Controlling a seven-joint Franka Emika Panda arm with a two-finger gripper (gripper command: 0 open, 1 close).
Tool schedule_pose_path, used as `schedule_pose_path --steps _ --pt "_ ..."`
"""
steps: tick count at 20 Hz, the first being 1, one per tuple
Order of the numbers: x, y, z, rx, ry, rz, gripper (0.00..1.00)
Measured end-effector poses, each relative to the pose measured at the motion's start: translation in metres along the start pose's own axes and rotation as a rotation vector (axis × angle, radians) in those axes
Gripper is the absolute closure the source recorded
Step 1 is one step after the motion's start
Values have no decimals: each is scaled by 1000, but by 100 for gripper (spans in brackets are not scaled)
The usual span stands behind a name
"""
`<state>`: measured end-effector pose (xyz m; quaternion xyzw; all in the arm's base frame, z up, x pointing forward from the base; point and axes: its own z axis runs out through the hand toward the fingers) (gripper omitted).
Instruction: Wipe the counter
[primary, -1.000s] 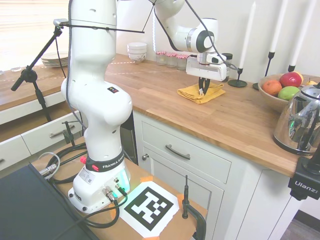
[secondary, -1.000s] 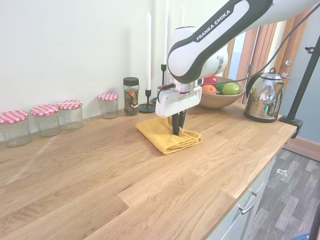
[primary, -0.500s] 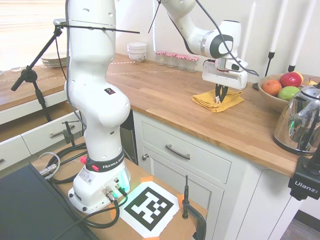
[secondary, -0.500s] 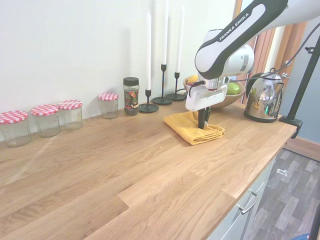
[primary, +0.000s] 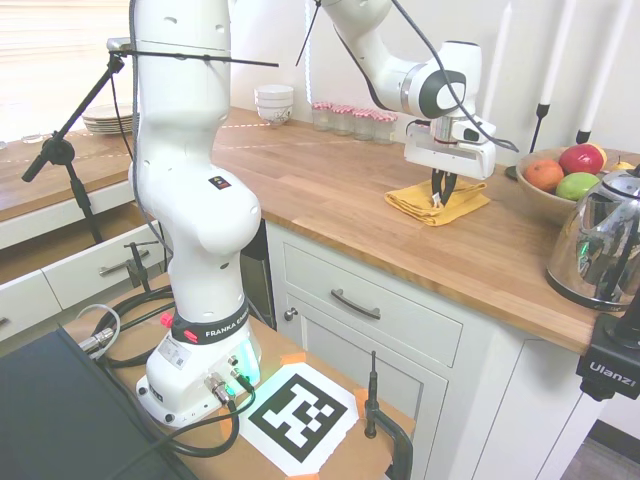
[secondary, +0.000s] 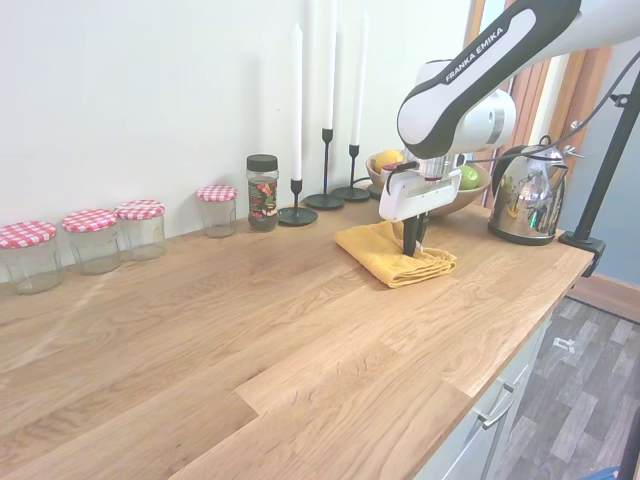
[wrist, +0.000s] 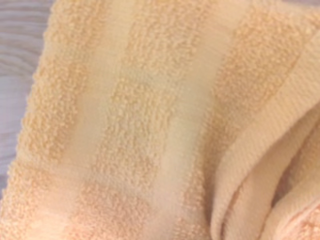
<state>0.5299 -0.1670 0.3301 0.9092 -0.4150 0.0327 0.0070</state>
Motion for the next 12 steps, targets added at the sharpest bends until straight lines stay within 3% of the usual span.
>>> schedule_pose_path --steps 12 --pt "-127 -116 -6 -21 35 -84 100"
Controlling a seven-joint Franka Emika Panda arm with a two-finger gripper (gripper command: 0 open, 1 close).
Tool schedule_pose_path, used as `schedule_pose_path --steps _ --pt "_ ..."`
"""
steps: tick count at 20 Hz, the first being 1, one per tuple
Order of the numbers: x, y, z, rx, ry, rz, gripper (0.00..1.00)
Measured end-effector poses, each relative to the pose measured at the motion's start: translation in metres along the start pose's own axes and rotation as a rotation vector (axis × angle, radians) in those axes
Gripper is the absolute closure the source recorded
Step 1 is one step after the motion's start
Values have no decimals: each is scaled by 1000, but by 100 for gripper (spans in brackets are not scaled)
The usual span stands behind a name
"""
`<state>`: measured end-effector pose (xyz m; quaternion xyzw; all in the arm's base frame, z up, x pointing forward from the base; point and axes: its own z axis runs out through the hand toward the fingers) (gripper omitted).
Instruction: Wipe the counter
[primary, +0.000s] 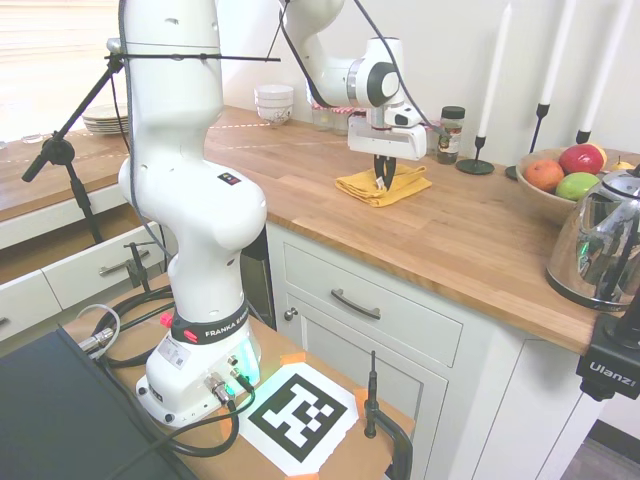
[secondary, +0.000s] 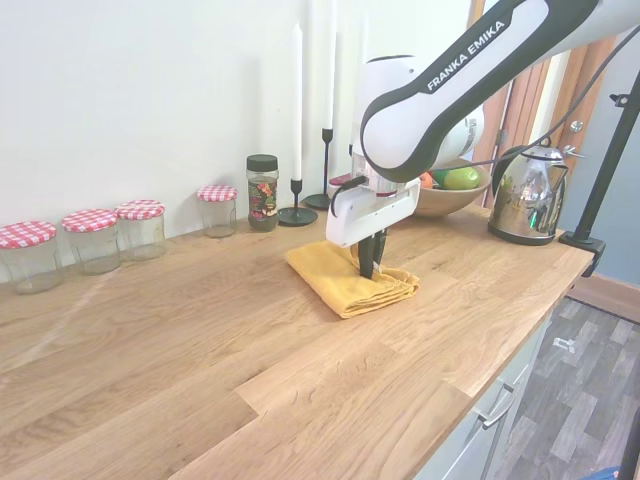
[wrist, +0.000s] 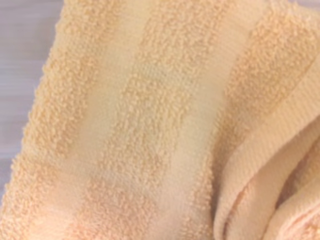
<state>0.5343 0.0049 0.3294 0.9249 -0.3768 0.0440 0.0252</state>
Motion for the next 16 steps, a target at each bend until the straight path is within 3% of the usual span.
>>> schedule_pose_path --steps 16 --pt "-128 -125 -14 -26 45 -97 100"
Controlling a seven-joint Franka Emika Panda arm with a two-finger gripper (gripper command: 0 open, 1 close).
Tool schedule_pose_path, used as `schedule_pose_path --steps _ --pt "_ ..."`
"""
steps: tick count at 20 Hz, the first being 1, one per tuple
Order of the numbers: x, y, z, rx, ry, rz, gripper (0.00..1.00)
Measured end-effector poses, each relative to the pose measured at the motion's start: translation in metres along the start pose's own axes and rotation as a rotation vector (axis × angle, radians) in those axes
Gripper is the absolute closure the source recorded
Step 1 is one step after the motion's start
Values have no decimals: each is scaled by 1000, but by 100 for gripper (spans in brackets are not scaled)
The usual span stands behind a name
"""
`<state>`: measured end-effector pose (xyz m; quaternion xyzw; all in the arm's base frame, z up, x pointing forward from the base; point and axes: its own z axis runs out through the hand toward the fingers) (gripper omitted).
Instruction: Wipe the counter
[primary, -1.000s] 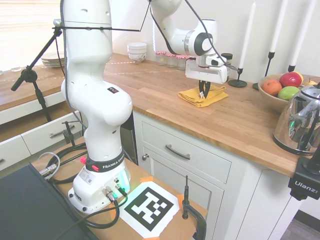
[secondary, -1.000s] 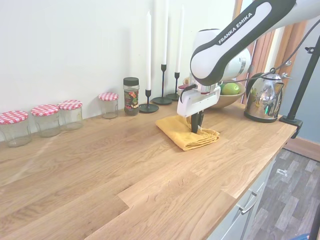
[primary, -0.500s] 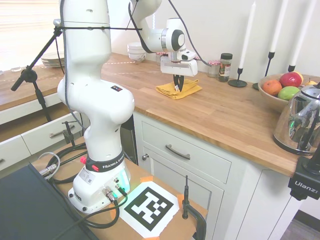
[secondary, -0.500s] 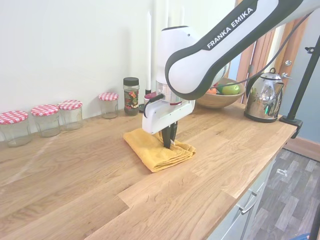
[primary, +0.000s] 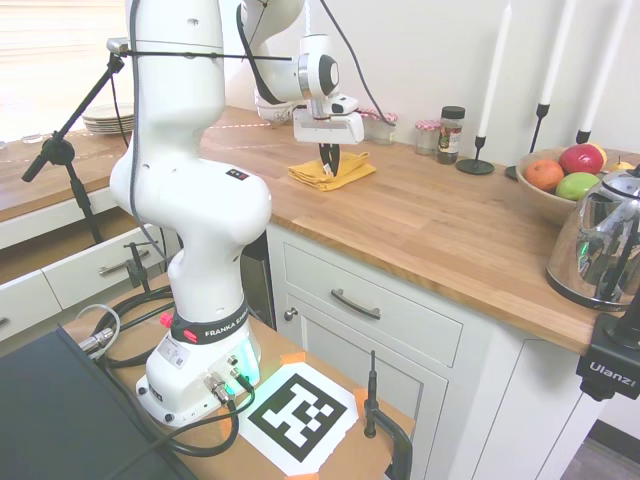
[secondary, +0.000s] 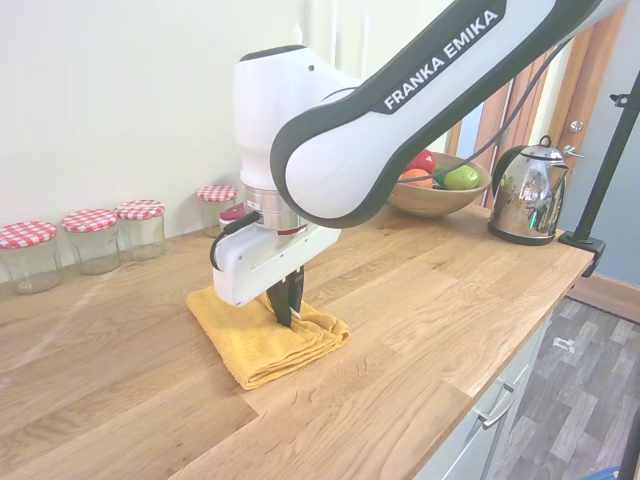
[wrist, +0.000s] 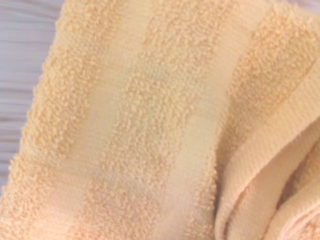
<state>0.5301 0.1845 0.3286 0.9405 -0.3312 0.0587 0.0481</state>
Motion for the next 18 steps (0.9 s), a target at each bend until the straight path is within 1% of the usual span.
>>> schedule_pose_path --steps 6,12,13,18 --pt "-18 -32 -5 -13 1 -25 100" --pt "-22 -40 -6 -19 3 -39 100" --pt "-23 -41 -7 -21 4 -40 0" --pt "-30 -44 -8 -25 2 -53 0"
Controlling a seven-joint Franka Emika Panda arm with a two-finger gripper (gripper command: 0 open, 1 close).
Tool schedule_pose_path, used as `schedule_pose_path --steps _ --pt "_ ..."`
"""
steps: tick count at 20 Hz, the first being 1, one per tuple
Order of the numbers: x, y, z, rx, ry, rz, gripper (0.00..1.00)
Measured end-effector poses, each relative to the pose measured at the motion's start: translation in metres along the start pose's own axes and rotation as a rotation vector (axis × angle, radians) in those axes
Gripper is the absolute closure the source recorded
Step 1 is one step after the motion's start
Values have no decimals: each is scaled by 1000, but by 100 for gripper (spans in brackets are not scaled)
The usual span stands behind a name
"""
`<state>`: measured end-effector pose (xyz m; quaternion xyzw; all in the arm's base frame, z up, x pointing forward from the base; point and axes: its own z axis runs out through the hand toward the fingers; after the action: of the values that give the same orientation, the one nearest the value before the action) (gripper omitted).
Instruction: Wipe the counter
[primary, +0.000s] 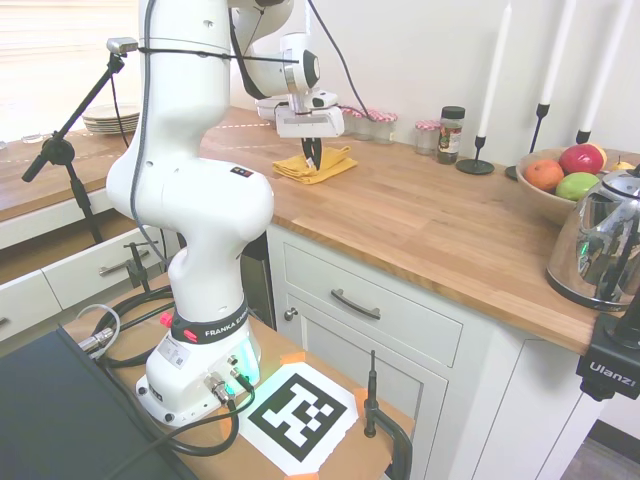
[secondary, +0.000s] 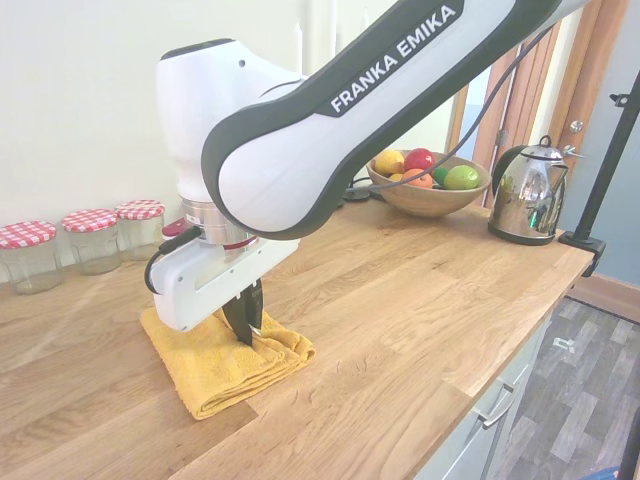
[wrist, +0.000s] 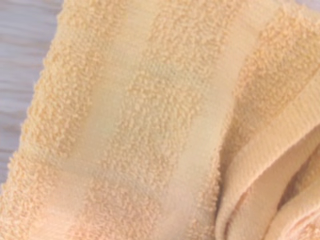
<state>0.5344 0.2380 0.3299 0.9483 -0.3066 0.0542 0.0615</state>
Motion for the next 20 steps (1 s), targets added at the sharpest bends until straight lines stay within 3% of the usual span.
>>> schedule_pose_path --steps 20 --pt "2 1 -11 5 6 5 0"
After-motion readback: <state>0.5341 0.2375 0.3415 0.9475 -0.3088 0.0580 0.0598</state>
